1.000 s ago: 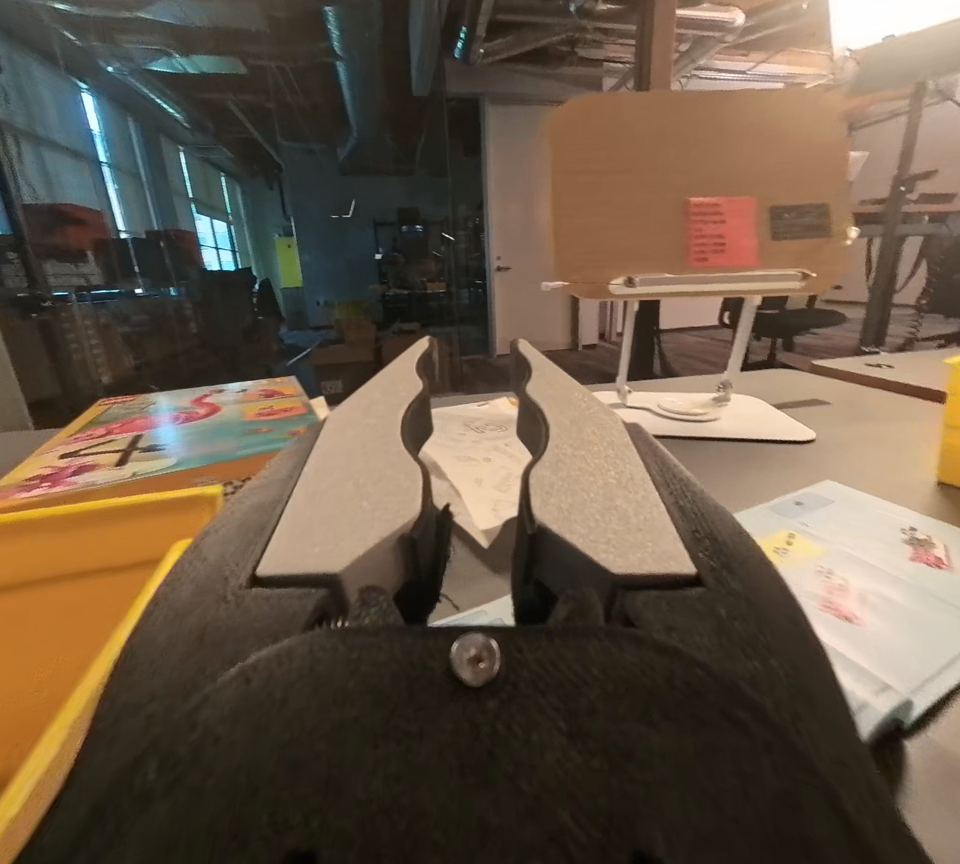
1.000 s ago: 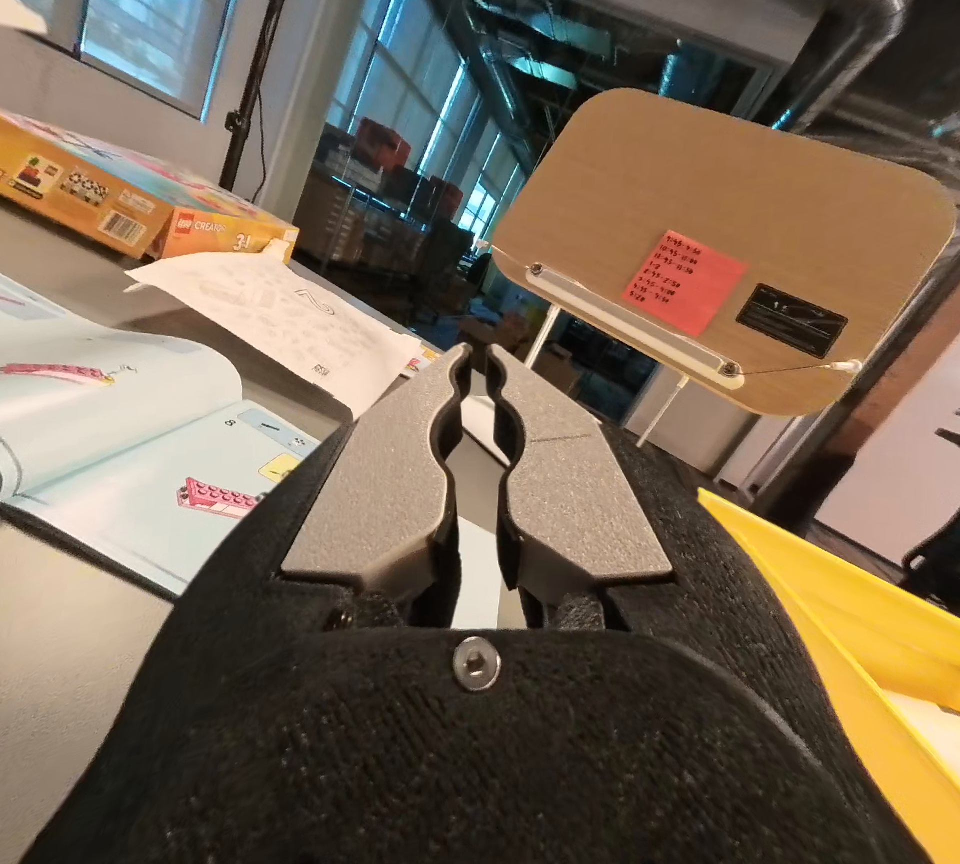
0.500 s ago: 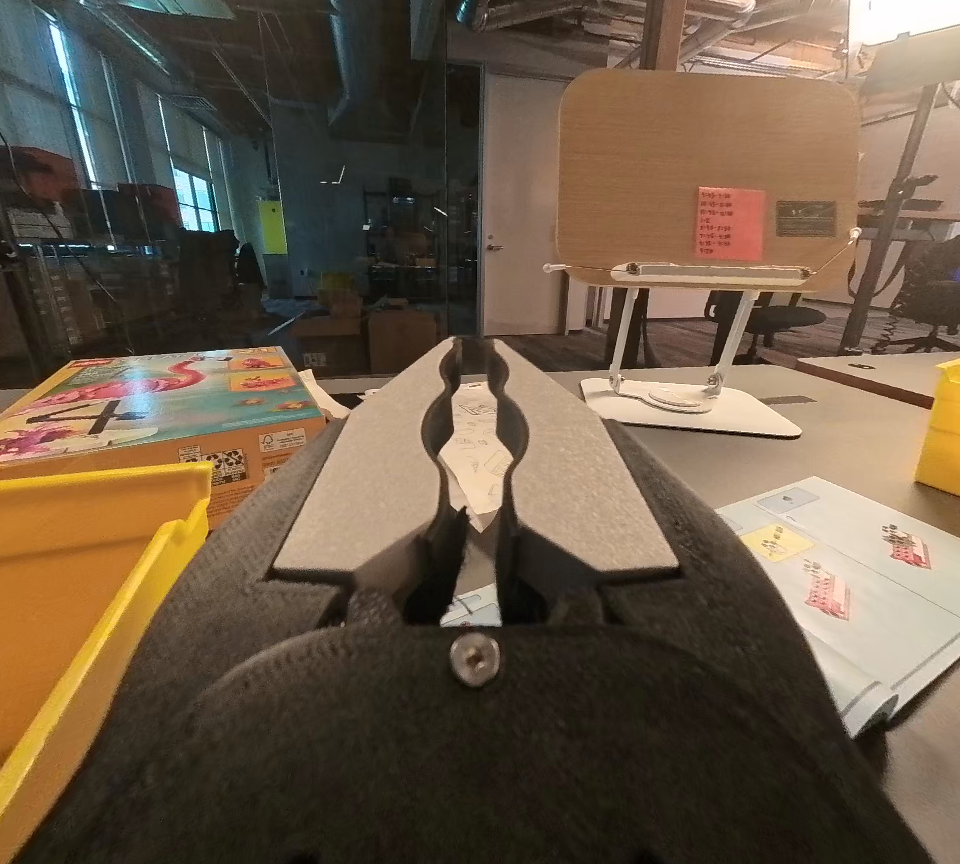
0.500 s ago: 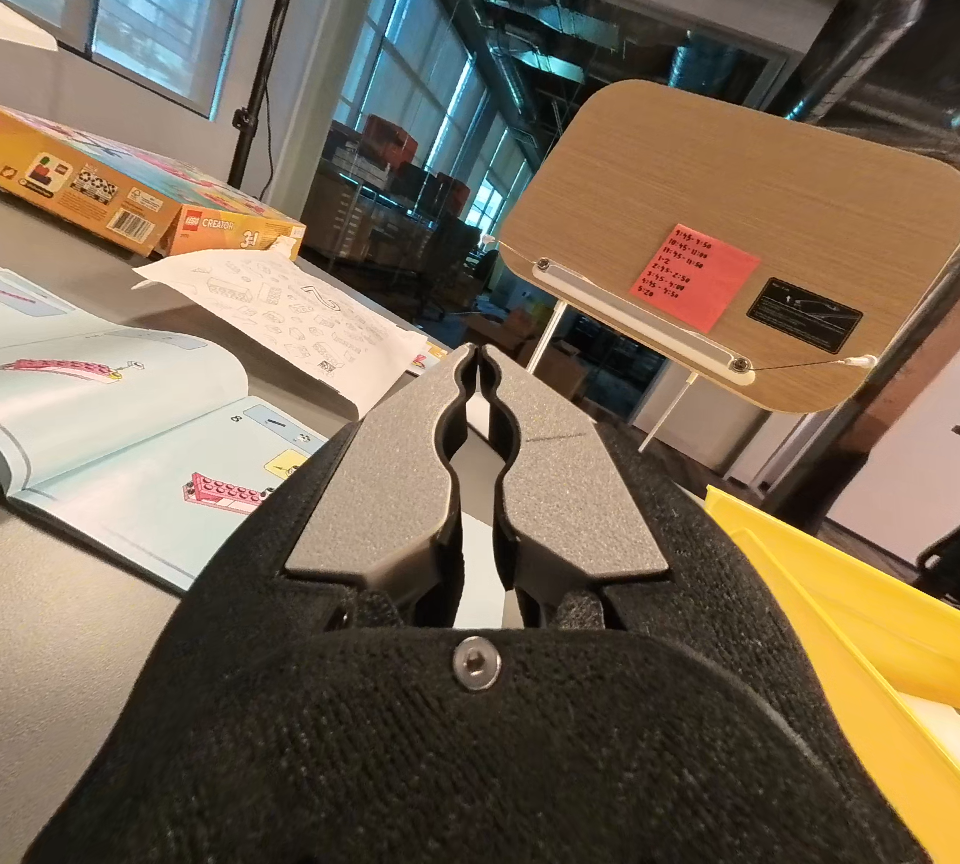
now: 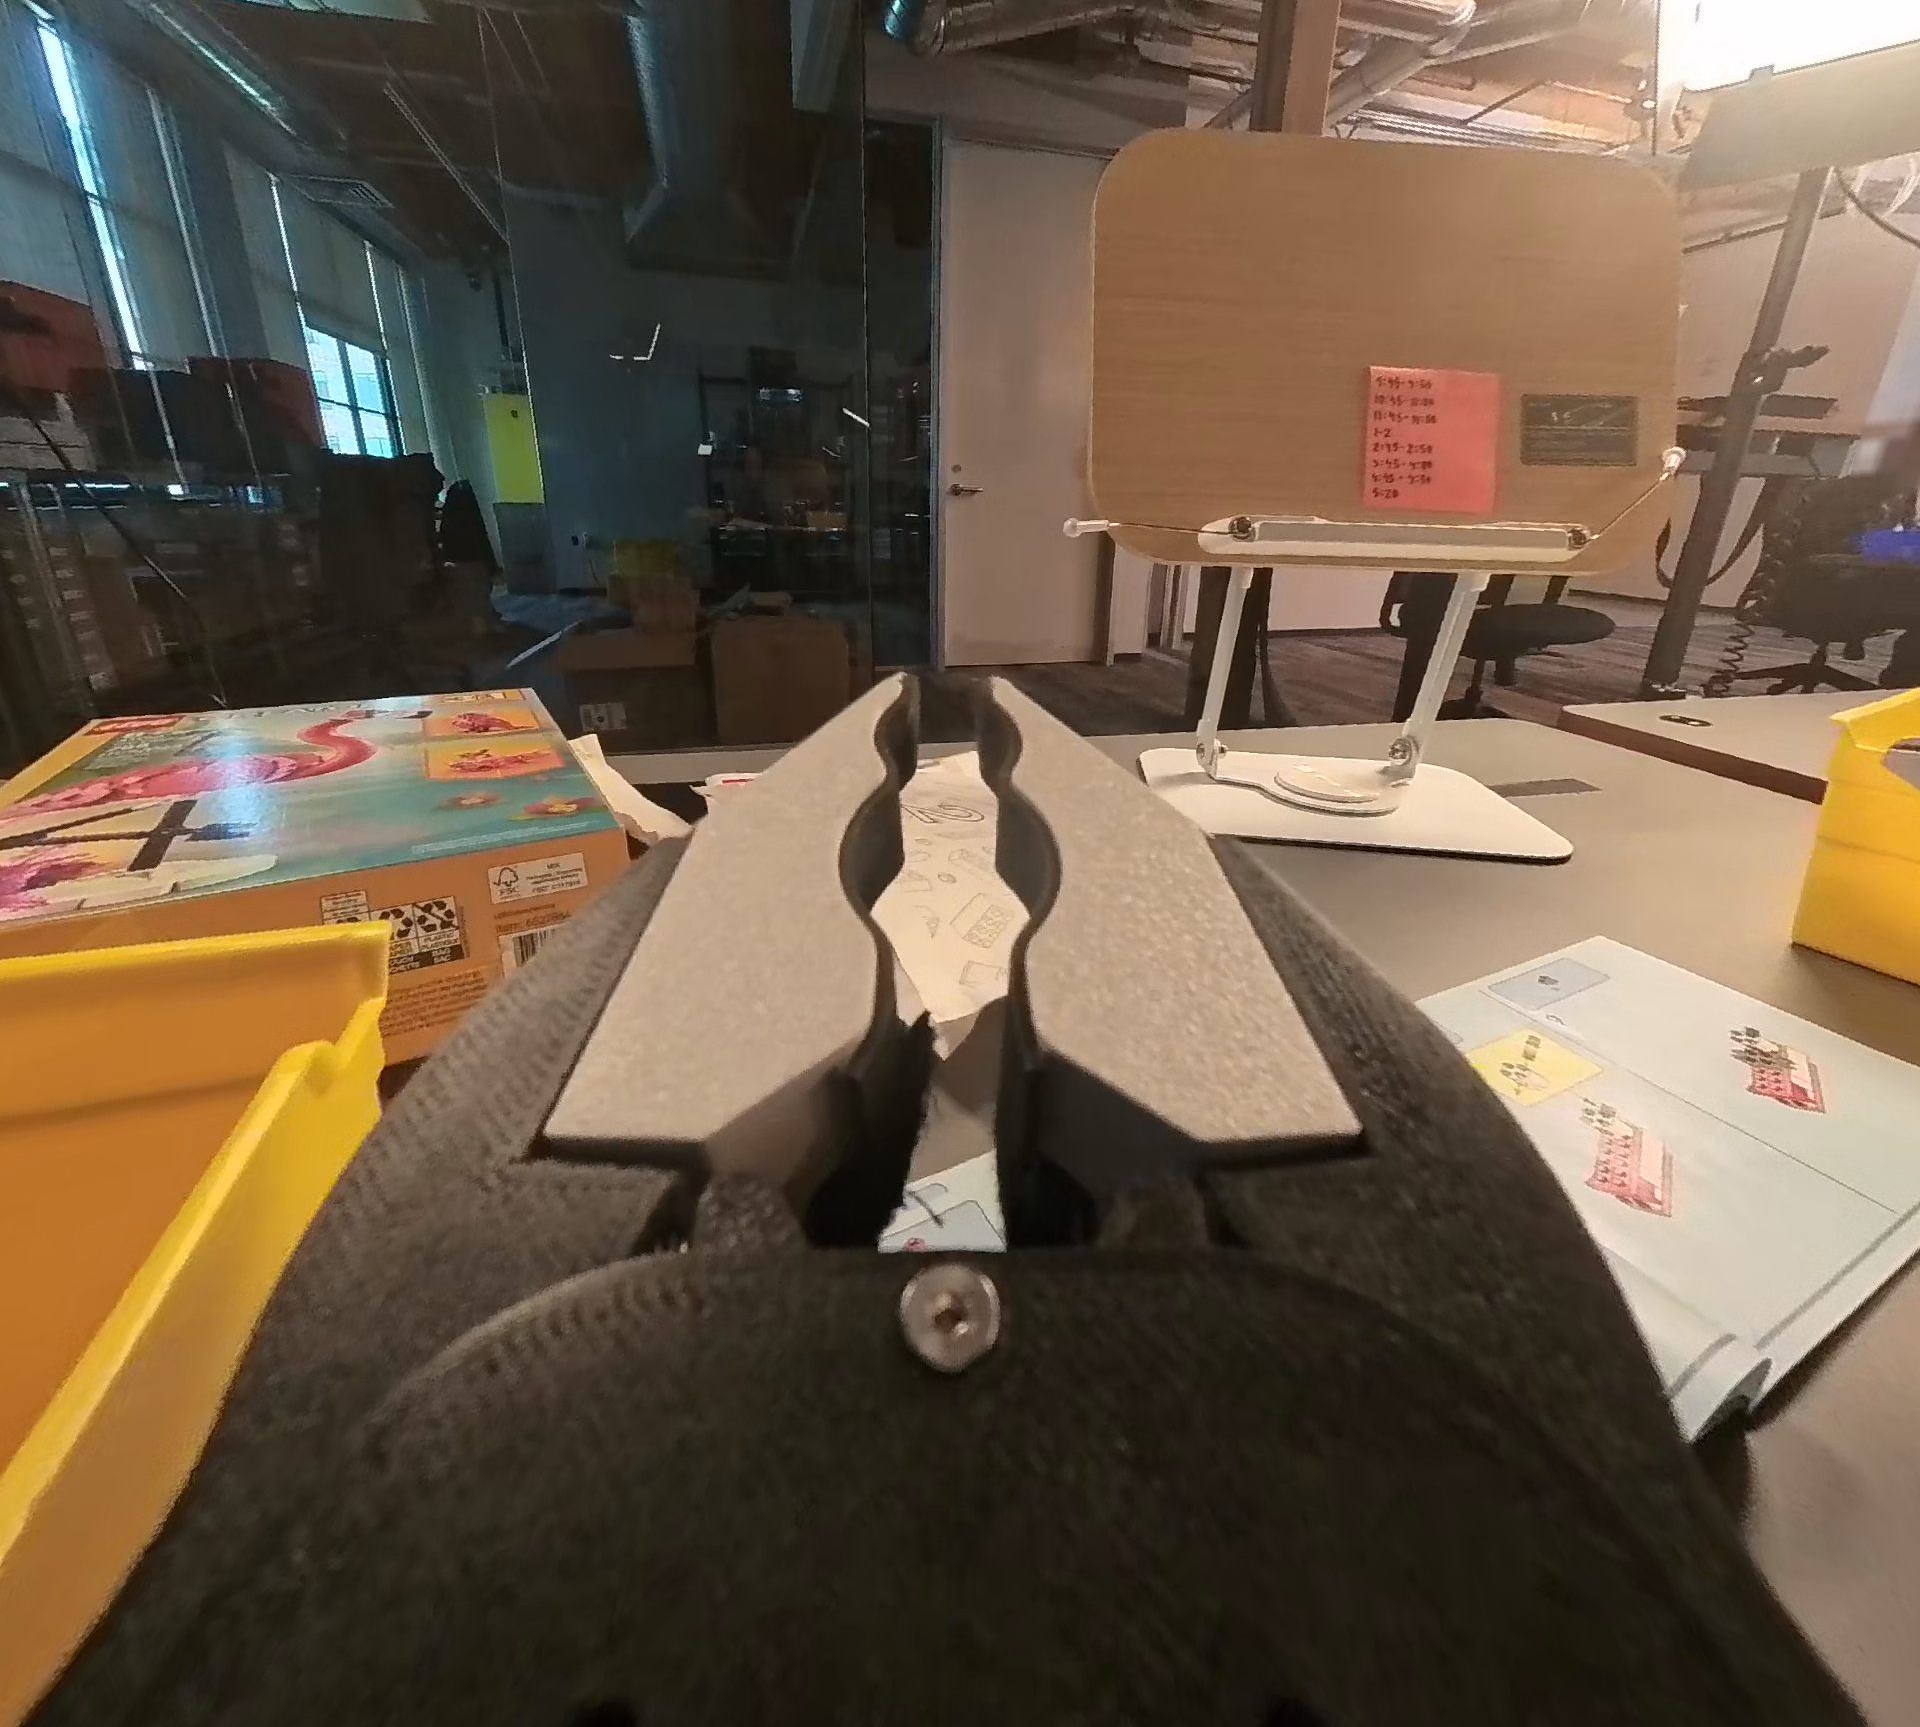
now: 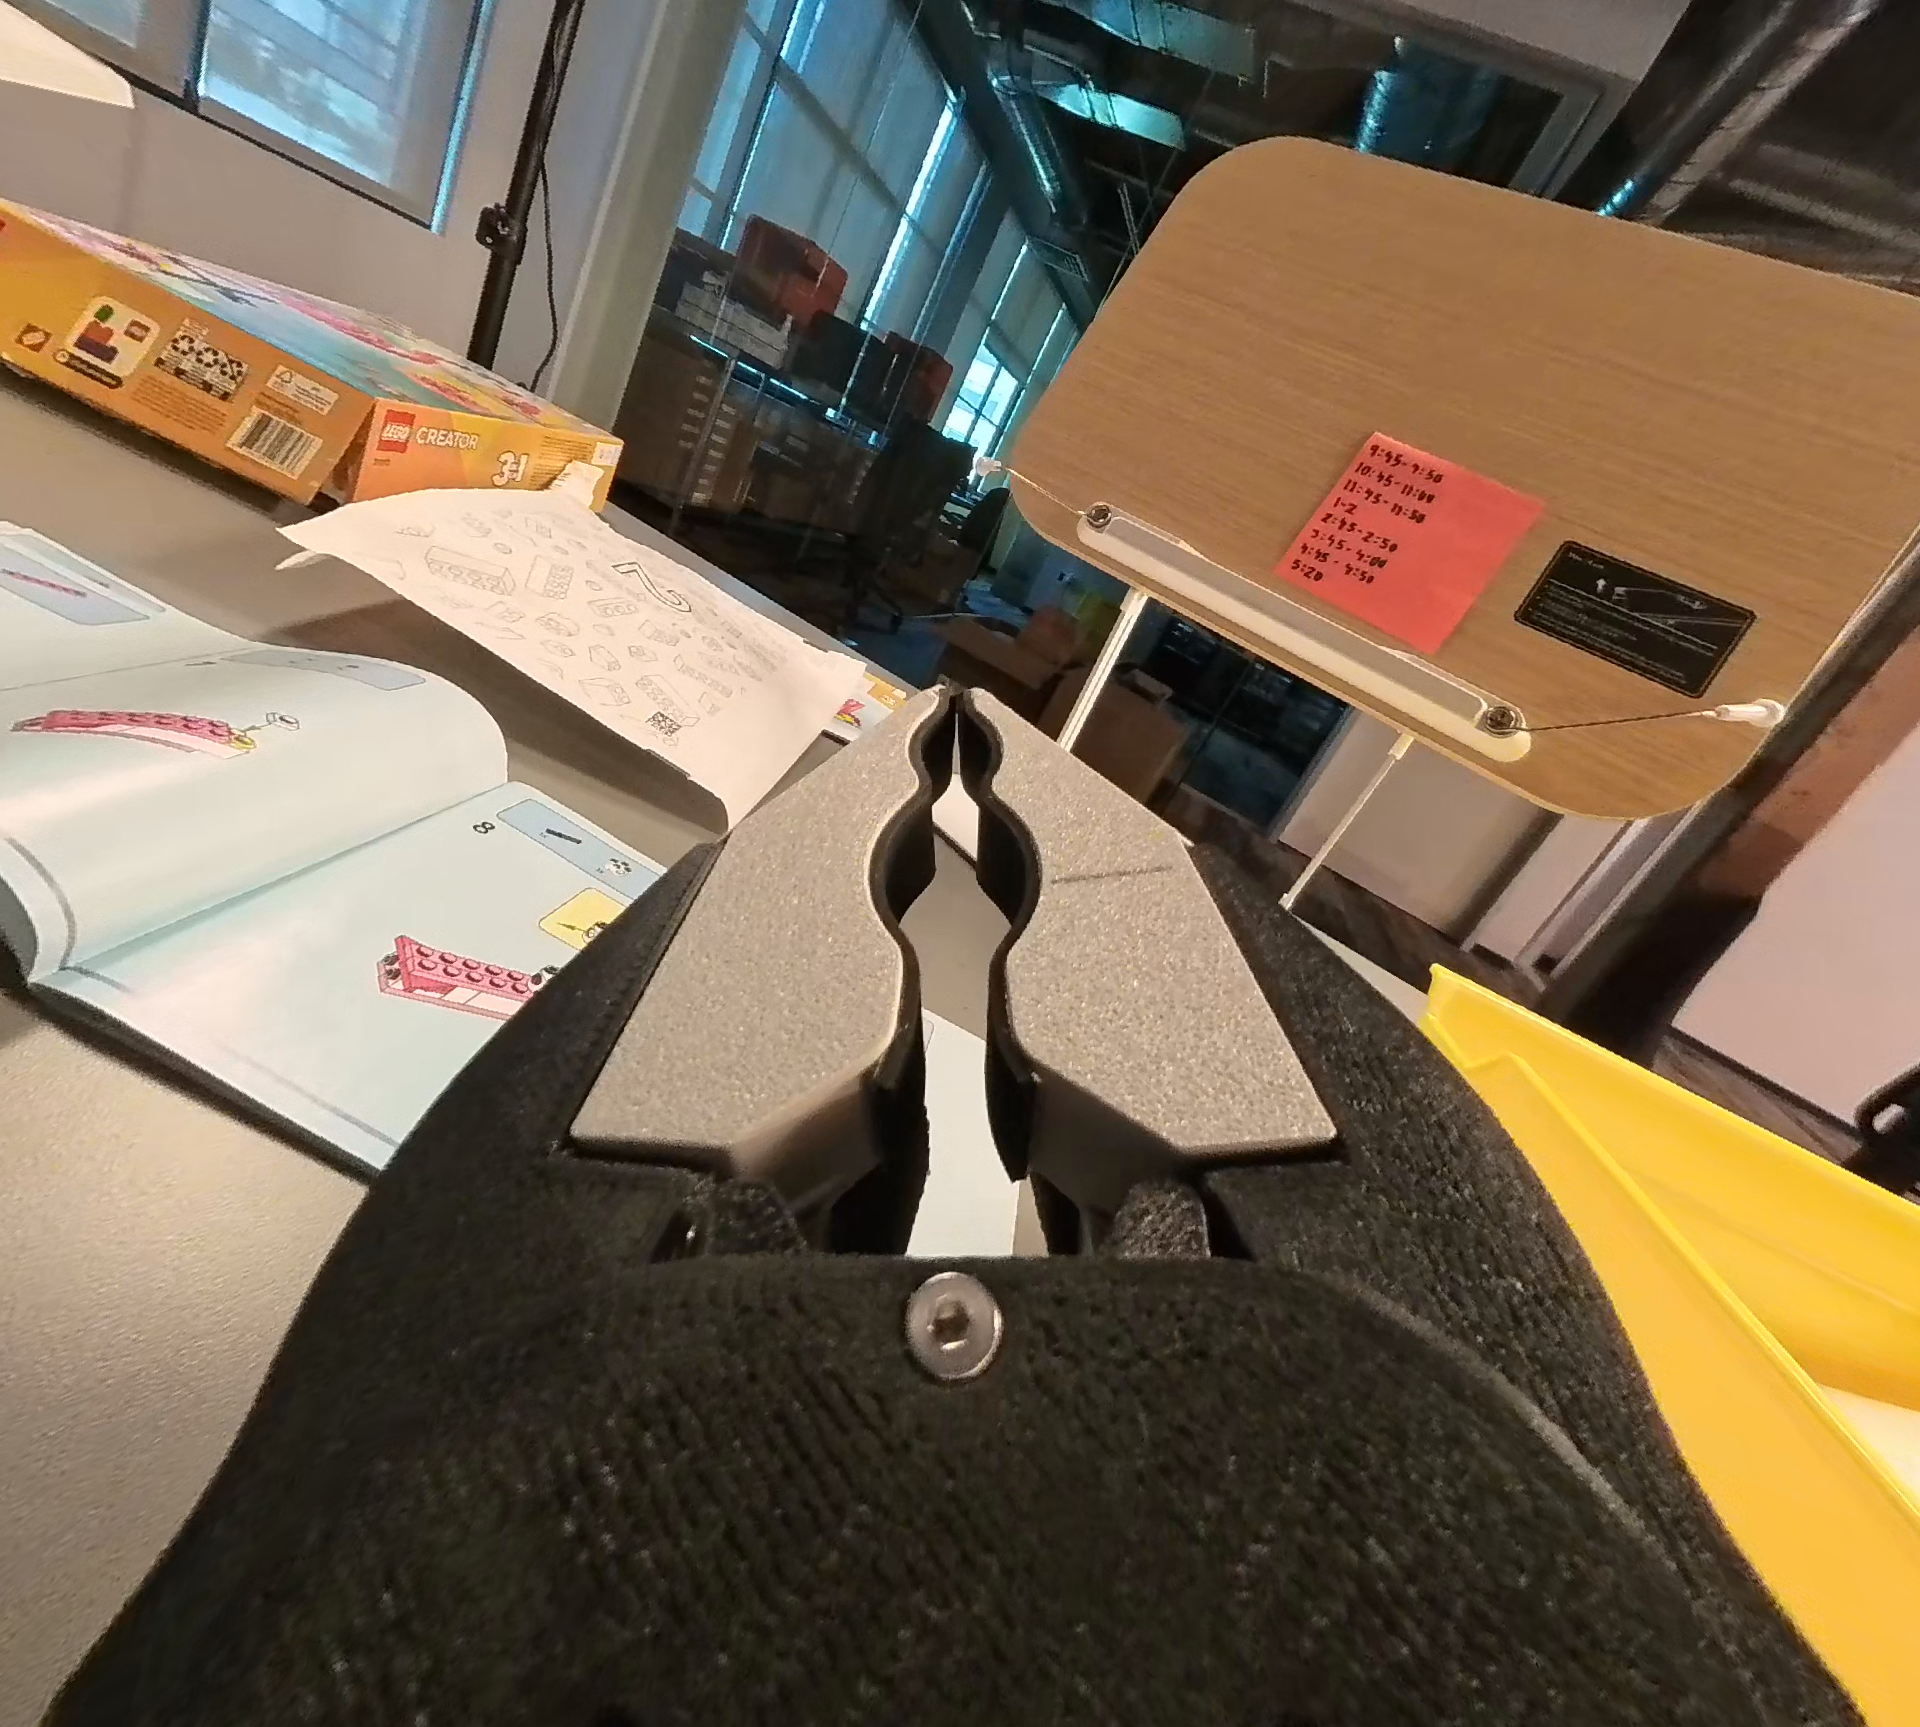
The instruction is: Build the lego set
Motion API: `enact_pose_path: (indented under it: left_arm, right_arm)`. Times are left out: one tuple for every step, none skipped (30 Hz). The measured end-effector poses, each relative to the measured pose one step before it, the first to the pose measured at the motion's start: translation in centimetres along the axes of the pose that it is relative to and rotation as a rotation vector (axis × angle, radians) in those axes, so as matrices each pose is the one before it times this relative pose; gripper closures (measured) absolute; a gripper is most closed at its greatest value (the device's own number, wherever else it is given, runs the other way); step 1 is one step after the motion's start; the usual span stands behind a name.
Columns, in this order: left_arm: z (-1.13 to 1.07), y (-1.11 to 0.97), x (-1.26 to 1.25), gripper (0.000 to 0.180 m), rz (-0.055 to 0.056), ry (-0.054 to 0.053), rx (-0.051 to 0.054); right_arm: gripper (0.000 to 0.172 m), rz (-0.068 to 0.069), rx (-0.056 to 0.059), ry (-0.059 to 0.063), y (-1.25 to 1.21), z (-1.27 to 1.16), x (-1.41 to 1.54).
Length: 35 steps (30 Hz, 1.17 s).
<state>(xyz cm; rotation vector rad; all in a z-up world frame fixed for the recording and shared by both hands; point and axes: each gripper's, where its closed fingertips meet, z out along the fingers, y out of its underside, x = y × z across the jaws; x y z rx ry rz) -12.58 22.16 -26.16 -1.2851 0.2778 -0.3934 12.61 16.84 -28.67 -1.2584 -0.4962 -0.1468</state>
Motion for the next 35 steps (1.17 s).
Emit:
enact_pose_path:
  left_arm:
    - [0.012, 0.039, 0.031, 0.171, -0.0002, 0.0014, -0.0016]
    - [0.002, 0.058, 0.040, 0.171, 0.0002, 0.0014, -0.0016]
    - [-0.001, 0.068, 0.055, 0.171, -0.0014, 0.0017, -0.0017]
    - [0.017, 0.056, 0.122, 0.171, -0.0009, 0.0047, -0.0012]
    - [0.029, 0.040, 0.133, 0.171, 0.0009, 0.0052, -0.0019]
    - [0.038, 0.050, 0.129, 0.171, 0.0024, 0.0037, -0.0025]
    - [0.022, 0.049, 0.126, 0.171, 0.0043, 0.0038, -0.0020]
    - [0.017, 0.027, 0.105, 0.171, 0.0053, 0.0031, -0.0014]
    - [0.010, 0.012, 0.084, 0.171, 0.0049, 0.0018, -0.0006]
    - [0.007, -0.007, 0.076, 0.171, 0.0042, 0.0021, -0.0001]
    - [0.002, -0.008, 0.075, 0.171, 0.0033, 0.0022, -0.0001]
    - [0.001, 0.014, 0.066, 0.171, 0.0018, 0.0018, -0.0003]
    - [0.011, 0.008, 0.089, 0.171, 0.0006, 0.0031, -0.0004]
    - [0.017, 0.031, 0.136, 0.171, 0.0006, 0.0046, -0.0011]
    - [0.024, 0.063, 0.179, 0.171, 0.0008, 0.0052, -0.0024]
    - [0.034, 0.050, 0.229, 0.171, 0.0012, 0.0068, -0.0021]
    - [0.038, 0.045, 0.315, 0.171, 0.0010, 0.0097, -0.0019]
    - [0.035, 0.043, 0.435, 0.171, 0.0012, 0.0133, -0.0013]
    - [0.040, 0.040, 0.533, 0.171, 0.0015, 0.0163, -0.0006]
    - [0.057, 0.055, 0.620, 0.171, 0.0017, 0.0187, -0.0021]
    - [0.063, 0.055, 0.695, 0.171, 0.0034, 0.0208, -0.0023]
    - [0.073, 0.053, 0.757, 0.171, 0.0070, 0.0230, -0.0024]
    - [0.072, 0.050, 0.725, 0.171, 0.0107, 0.0213, -0.0027]
    - [0.077, 0.053, 0.643, 0.171, 0.0127, 0.0182, -0.0033]
    - [0.060, 0.008, 0.566, 0.171, 0.0142, 0.0162, -0.0023]
    - [0.048, -0.015, 0.478, 0.171, 0.0165, 0.0139, -0.0006]
    - [0.030, -0.027, 0.343, 0.171, 0.0162, 0.0090, 0.0000]
    - [0.018, -0.013, 0.232, 0.172, 0.0132, 0.0052, -0.0001]
    - [0.017, -0.004, 0.146, 0.172, 0.0081, 0.0036, 0.0002]
    - [0.020, 0.005, 0.094, 0.172, 0.0013, 0.0030, -0.0001]
    - [0.019, 0.016, 0.059, 0.172, -0.0044, 0.0033, -0.0005]
    - [0.018, 0.014, 0.003, 0.172, -0.0060, 0.0022, -0.0005]
    - [0.010, 0.009, -0.067, 0.172, -0.0047, -0.0012, 0.0005]
    - [-0.008, -0.015, -0.122, 0.172, -0.0041, -0.0034, 0.0013]
    - [-0.003, -0.026, -0.143, 0.172, -0.0056, -0.0035, 0.0010]
  right_arm:
    - [0.172, 0.0009, -0.0008, -0.0011, 0.017, 0.001, -0.011]
    - [0.172, 0.0004, -0.0011, -0.0005, 0.025, 0.020, -0.005]
    - [0.172, 0.0006, -0.0011, -0.0015, 0.031, 0.009, -0.026]
    - [0.172, 0.0009, -0.0016, -0.0020, 0.029, 0.007, -0.031]
    - [0.172, 0.0002, -0.0010, -0.0008, 0.019, 0.012, -0.010]
    - [0.172, 0.0005, -0.0005, -0.0012, 0.009, 0.006, -0.018]
    - [0.172, 0.0008, -0.0009, -0.0012, 0.031, 0.008, -0.014]
    - [0.172, 0.0006, -0.0010, -0.0008, 0.021, 0.011, -0.012]
    - [0.172, 0.0006, -0.0010, -0.0005, 0.024, 0.009, 0.001]
    - [0.172, 0.0006, -0.0002, 0.0001, 0.007, -0.004, 0.006]
    - [0.172, 0.0008, 0.0003, -0.0003, 0.000, -0.001, -0.001]
    - [0.172, 0.0005, 0.0000, 0.0000, 0.003, -0.003, 0.005]
    - [0.172, -0.0001, 0.0000, -0.0001, 0.000, 0.000, -0.001]
    - [0.172, -0.0002, -0.0001, -0.0003, -0.001, -0.010, -0.004]
    - [0.172, -0.0005, 0.0002, 0.0002, -0.010, -0.005, -0.004]
    - [0.172, -0.0005, 0.0003, -0.0004, 0.002, -0.010, -0.009]
    - [0.172, -0.0008, 0.0000, -0.0003, -0.003, 0.003, -0.007]
    - [0.172, -0.0016, 0.0005, 0.0001, -0.011, -0.012, -0.012]
    - [0.172, -0.0015, 0.0005, -0.0001, -0.020, -0.010, -0.012]
    - [0.172, -0.0010, -0.0003, -0.0001, 0.013, 0.008, -0.006]
    - [0.172, -0.0011, -0.0007, 0.0007, 0.009, 0.007, 0.010]
    - [0.172, -0.0006, -0.0008, 0.0008, 0.022, 0.014, 0.006]
    - [0.172, -0.0005, -0.0012, 0.0007, 0.023, 0.010, 0.017]
    - [0.172, -0.0005, -0.0017, 0.0018, 0.034, 0.008, 0.019]
    - [0.172, 0.0006, -0.0017, 0.0028, 0.018, -0.001, 0.040]
    - [0.172, 0.0015, -0.0009, 0.0027, 0.023, -0.002, 0.047]
    - [0.172, 0.0023, -0.0007, 0.0025, 0.016, -0.014, 0.059]
    - [0.172, 0.0023, -0.0014, 0.0027, 0.026, -0.007, 0.054]
    - [0.172, 0.0009, -0.0013, 0.0029, 0.025, -0.003, 0.045]
    - [0.172, -0.0010, -0.0015, 0.0030, 0.021, 0.001, 0.041]
    - [0.172, -0.0025, -0.0024, 0.0027, 0.040, 0.017, 0.029]
    - [0.172, -0.0040, -0.0027, 0.0041, 0.032, 0.023, 0.032]
    - [0.172, -0.0058, -0.0022, 0.0074, 0.024, 0.007, 0.074]
    - [0.172, -0.0075, -0.0004, 0.0091, -0.018, -0.005, 0.089]
    - [0.172, -0.0081, 0.0008, 0.0061, -0.029, -0.008, 0.045]
